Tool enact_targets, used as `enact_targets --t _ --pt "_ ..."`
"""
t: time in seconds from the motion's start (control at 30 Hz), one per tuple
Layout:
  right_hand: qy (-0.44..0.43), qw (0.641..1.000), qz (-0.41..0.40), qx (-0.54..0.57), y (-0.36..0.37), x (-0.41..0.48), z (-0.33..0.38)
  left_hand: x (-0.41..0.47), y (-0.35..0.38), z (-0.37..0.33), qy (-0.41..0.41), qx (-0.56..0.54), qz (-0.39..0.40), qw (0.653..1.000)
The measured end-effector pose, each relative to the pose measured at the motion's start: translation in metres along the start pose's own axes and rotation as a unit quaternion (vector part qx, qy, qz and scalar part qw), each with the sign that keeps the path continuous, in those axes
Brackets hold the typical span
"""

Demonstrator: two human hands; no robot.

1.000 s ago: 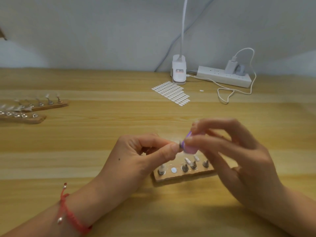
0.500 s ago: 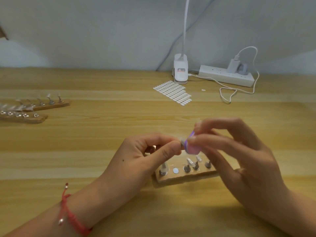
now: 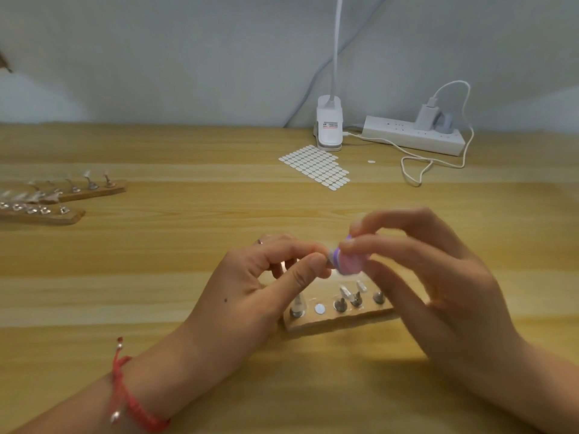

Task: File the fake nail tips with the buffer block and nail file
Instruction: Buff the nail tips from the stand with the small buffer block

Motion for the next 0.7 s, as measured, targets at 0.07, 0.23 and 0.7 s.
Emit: enact_targets --t 0.07,0.23,0.7 --pt "-0.023 0.999 0.013 0.03 0.005 -0.003 0.007 0.0 0.0 0.002 -0.006 -0.004 -0.004 1.0" --pt "-0.006 1.0 -0.015 -0.01 -0.001 0.001 0.001 -0.001 0.002 0.002 0.0 0.015 0.005 1.0" --pt "-0.044 0.998 -0.023 -0.036 -0.001 -0.001 0.002 -0.004 0.005 -0.005 0.065 0.099 0.001 0.993"
Point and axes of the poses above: each hand's wrist, its own x-axis towards the middle knuckle, its own y-axis out of the palm, z = x × y, the point moved 3 cm from there along x, towards the middle knuckle, and after that the axes turned 8 degrees about -x, right-handed, at the moved point
